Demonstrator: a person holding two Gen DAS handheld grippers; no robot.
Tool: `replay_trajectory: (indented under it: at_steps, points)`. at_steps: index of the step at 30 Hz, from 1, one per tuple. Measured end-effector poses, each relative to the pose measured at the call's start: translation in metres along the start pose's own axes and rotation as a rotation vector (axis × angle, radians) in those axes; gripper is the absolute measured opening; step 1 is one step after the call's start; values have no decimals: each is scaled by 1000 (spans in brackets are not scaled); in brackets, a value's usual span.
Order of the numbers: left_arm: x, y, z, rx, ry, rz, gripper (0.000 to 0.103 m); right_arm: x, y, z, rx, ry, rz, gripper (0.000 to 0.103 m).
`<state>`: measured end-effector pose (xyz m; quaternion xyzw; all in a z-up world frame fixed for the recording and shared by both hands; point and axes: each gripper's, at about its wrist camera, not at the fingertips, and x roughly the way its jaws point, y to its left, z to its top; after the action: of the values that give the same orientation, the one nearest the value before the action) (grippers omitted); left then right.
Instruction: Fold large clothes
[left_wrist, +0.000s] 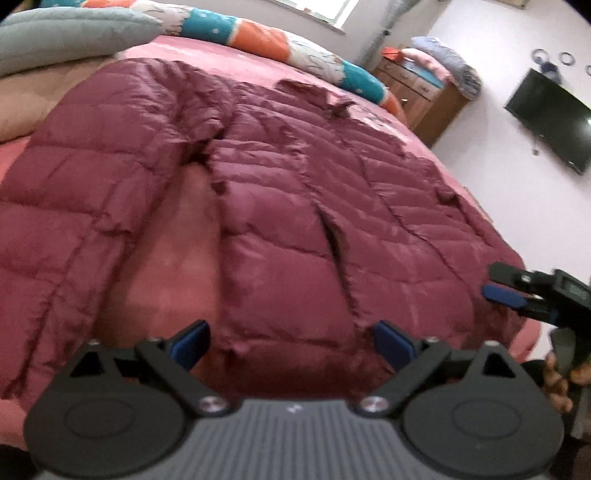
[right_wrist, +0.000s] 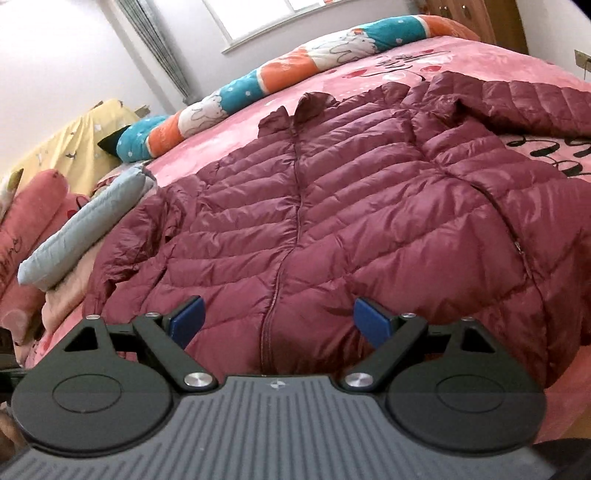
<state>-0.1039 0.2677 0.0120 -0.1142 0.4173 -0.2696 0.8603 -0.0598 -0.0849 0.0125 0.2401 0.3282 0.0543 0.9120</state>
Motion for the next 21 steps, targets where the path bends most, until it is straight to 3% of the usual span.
replay_trajectory:
  at_steps: [4, 6, 11, 15, 19, 21]
  points:
    - [5, -20, -7, 95, 50, -65, 93, 2, 0, -3, -12, 8, -6, 103]
    - [4, -28, -7, 133, 54, -88, 90, -15, 20, -9, -12, 7, -6, 103]
    - [-4, -48, -8, 165, 78, -262, 90, -17, 17, -9, 10, 6, 0, 103]
    - [-14, -62, 0, 146, 54, -416, 90, -23, 11, -9, 50, -10, 14, 103]
    - [-21, -73, 12, 102, -7, -457, 90, -27, 3, -8, 97, -38, 35, 103]
    - [-22, -77, 17, 79, -45, -441, 89, -30, 0, -8, 118, -54, 45, 103]
